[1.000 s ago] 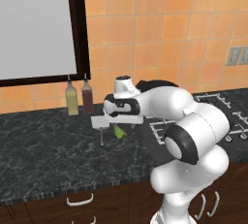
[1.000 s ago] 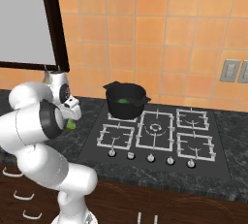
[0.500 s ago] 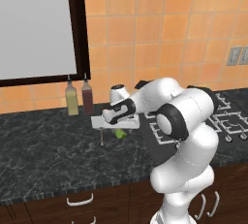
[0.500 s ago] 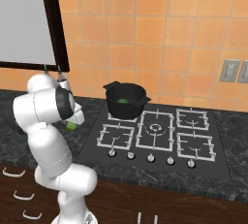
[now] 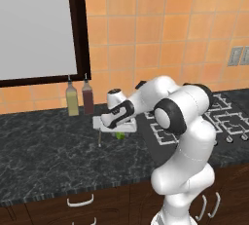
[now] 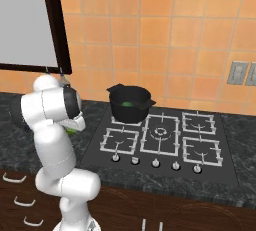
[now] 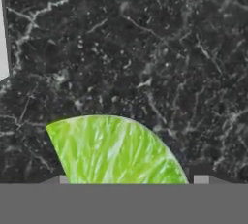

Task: Put the broccoli and lemon wedge in the pot. Retrieve the spatula and lightly stir the vegetables in the pot.

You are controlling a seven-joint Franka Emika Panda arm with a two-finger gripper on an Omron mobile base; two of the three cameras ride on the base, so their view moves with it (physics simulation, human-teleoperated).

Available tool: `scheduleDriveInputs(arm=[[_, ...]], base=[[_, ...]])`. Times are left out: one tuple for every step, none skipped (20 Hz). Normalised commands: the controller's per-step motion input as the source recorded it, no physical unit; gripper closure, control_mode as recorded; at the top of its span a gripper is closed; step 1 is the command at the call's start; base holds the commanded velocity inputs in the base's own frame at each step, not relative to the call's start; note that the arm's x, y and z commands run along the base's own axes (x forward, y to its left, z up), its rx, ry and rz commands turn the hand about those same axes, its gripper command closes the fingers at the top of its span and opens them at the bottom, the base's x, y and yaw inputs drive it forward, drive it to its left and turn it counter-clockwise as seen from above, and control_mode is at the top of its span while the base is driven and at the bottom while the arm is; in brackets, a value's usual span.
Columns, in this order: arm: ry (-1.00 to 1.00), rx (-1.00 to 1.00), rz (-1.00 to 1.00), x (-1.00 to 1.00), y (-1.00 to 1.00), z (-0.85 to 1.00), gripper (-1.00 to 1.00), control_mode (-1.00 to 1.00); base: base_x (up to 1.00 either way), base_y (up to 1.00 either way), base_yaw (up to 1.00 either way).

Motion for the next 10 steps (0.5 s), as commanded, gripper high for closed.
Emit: scheduleDriveInputs(arm=[[0.0,0.0,-0.02,0.0,0.0,-0.12,1.0,-1.0],[-0.02,0.0,-0.02,-0.13,0.0,0.0,1.0,-1.0],[-0.03,0.0,-0.03,-0.23,0.0,0.0,1.0,-1.0],[-0.13,0.0,-0.07,-0.43,0.0,0.28,1.0,-1.0],[-0.21,0.0,-0.11,-0.5,-0.15,0.69,1.0,-1.0],[-0.26,0.0,-0.16,-0.47,-0.34,0.94,1.0,-1.0],[-0.31,0.0,-0.2,-0.44,-0.53,1.0,1.0,-1.0],[-0.34,0.0,-0.21,-0.41,-0.69,1.0,1.0,-1.0],[-0.34,0.03,-0.19,-0.4,-0.79,1.0,1.0,-1.0],[-0.31,0.03,-0.17,-0.28,-0.8,1.0,1.0,-1.0]], base=[[0.0,0.0,0.0],[0.0,0.0,0.0],[0.0,0.0,0.0],[0.0,0.0,0.0],[0.0,0.0,0.0],[0.0,0.0,0.0],[0.0,0.0,0.0],[0.0,0.0,0.0],[0.0,0.0,0.0],[0.0,0.0,0.0]])
